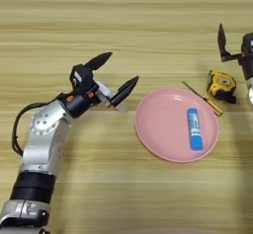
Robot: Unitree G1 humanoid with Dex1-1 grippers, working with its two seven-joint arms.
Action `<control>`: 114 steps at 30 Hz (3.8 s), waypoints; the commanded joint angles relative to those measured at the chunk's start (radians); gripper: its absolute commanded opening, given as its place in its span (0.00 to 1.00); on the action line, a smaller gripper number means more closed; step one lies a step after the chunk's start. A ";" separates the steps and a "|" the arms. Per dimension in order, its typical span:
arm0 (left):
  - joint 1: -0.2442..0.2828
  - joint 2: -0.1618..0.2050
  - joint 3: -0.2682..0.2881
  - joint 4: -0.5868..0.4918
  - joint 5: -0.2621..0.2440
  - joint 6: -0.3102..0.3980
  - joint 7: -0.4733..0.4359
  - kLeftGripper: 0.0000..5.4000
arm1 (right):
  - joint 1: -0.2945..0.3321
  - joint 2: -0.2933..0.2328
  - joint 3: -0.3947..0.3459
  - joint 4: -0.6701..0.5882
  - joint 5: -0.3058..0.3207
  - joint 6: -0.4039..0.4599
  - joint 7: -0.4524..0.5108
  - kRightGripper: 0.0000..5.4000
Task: Move the objects on the table
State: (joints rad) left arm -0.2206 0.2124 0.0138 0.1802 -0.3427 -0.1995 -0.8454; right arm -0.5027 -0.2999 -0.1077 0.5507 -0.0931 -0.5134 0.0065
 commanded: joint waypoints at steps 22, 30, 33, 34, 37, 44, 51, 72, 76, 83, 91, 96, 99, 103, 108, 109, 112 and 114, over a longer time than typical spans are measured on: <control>0.001 0.032 0.002 -0.061 -0.018 0.018 0.011 0.99 | -0.019 0.006 0.004 0.012 -0.001 -0.016 -0.011 1.00; -0.015 0.026 0.024 -0.060 -0.004 -0.012 0.052 0.99 | -0.016 0.005 0.002 0.001 0.002 -0.014 -0.008 1.00; -0.036 0.014 0.043 -0.043 0.009 -0.032 0.106 0.99 | -0.014 0.004 0.001 -0.004 0.005 -0.013 -0.005 1.00; -0.045 0.011 0.049 -0.034 0.020 -0.041 0.131 0.99 | -0.013 0.003 0.001 -0.007 0.007 -0.012 -0.003 1.00; -0.073 0.006 0.060 0.018 0.098 -0.082 0.237 0.99 | -0.011 0.003 0.000 -0.014 0.011 -0.011 0.001 1.00; -0.142 -0.019 0.110 0.184 0.221 -0.226 0.474 0.99 | -0.006 0.003 -0.003 -0.028 0.024 -0.004 0.013 1.00; -0.202 -0.043 0.210 0.270 0.165 -0.232 0.616 0.99 | 0.012 0.005 -0.004 -0.058 0.082 0.012 0.072 1.00; -0.216 -0.056 0.202 0.374 0.163 -0.285 0.630 0.99 | 0.225 -0.238 0.014 -0.688 0.616 0.846 0.626 1.00; -0.213 -0.060 0.195 0.364 0.168 -0.288 0.634 0.99 | 0.257 -0.292 0.029 -0.811 0.650 1.036 0.614 1.00; -0.207 -0.071 0.183 0.326 0.170 -0.284 0.640 0.99 | 0.353 -0.324 0.036 -0.929 0.650 1.188 0.600 1.00; -0.213 -0.071 0.165 0.314 0.207 -0.307 0.665 0.99 | 0.447 -0.319 0.066 -1.001 0.638 1.267 0.575 1.00; -0.213 -0.069 0.158 0.316 0.208 -0.315 0.670 0.99 | 0.485 -0.318 0.119 -1.036 0.624 1.289 0.581 1.00; -0.217 -0.067 0.153 0.322 0.212 -0.319 0.669 0.99 | 0.486 -0.317 0.151 -1.038 0.616 1.299 0.582 1.00; -0.218 -0.067 0.150 0.327 0.210 -0.321 0.670 0.99 | 0.473 -0.310 0.197 -1.003 0.586 1.298 0.582 1.00; -0.214 -0.071 0.141 0.317 0.214 -0.322 0.670 0.99 | 0.452 -0.298 0.235 -0.963 0.556 1.297 0.583 1.00; -0.213 -0.070 0.140 0.316 0.215 -0.323 0.672 0.99 | 0.450 -0.296 0.240 -0.957 0.552 1.297 0.582 1.00; -0.211 -0.070 0.140 0.315 0.216 -0.324 0.673 0.99 | 0.449 -0.295 0.249 -0.950 0.536 1.299 0.581 1.00; -0.210 -0.070 0.142 0.314 0.216 -0.324 0.672 0.99 | 0.450 -0.295 0.253 -0.946 0.523 1.297 0.581 1.00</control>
State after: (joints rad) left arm -0.4192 0.1382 0.1574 0.5068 -0.1321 -0.5175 -0.1782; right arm -0.0360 -0.5919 0.1379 -0.3991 0.4493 0.7755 0.5922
